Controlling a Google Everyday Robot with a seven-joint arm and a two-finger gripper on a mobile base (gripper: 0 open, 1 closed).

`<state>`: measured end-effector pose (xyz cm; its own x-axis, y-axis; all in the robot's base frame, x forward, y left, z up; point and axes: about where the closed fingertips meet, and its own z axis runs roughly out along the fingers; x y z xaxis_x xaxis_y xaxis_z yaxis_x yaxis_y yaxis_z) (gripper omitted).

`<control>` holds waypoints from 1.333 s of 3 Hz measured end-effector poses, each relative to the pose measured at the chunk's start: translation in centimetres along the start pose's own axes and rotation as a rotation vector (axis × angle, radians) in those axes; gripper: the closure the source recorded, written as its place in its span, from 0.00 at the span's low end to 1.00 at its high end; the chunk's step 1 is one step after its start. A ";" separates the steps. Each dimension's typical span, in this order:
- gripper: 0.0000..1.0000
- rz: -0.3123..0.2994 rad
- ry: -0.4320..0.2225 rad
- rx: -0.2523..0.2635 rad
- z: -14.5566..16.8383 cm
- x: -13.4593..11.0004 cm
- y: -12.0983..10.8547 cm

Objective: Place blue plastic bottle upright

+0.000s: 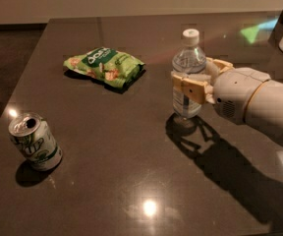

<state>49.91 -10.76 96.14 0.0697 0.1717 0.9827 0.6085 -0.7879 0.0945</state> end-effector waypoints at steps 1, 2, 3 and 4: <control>0.82 0.015 0.005 0.005 -0.2 -0.8 -0.6; 0.58 0.033 0.025 0.006 -0.3 -1.4 -1.2; 0.35 0.050 0.035 0.000 -0.3 -2.0 -1.6; 0.12 0.054 0.034 0.003 -0.2 -1.9 -1.7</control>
Offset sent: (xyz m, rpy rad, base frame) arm -0.0160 0.0048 -0.0224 0.0668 -0.0137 -0.0012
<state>48.58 -9.83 94.14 0.0753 0.1091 0.9912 0.6071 -0.7935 0.0412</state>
